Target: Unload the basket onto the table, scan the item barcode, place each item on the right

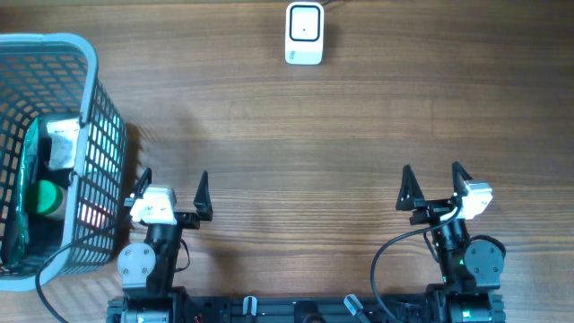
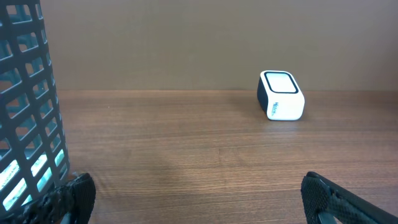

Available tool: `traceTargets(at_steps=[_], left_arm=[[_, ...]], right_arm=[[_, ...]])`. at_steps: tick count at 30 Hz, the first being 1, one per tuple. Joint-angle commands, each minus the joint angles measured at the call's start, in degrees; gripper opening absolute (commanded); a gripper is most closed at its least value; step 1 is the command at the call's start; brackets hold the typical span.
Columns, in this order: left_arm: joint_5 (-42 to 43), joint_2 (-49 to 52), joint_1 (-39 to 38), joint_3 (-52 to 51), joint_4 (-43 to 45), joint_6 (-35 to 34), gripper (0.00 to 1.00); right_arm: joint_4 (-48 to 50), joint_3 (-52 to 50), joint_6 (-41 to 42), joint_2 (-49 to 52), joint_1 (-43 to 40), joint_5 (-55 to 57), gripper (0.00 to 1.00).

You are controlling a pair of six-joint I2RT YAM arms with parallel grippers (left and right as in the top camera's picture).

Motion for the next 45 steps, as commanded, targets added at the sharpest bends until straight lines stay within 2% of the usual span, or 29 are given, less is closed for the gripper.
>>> traceTargets(at_steps=[1,45], left_arm=[[0.5,-0.4,0.5,-0.5,0.2,1.1,1.00],[0.4,-0.4,0.5,-0.5,0.2,1.1,1.00]], right_arm=[[0.2,-0.1,-0.7,-0.5,0.3,0.8,1.00],[0.2,-0.1,-0.6,-0.5,0.3,0.8,1.00]])
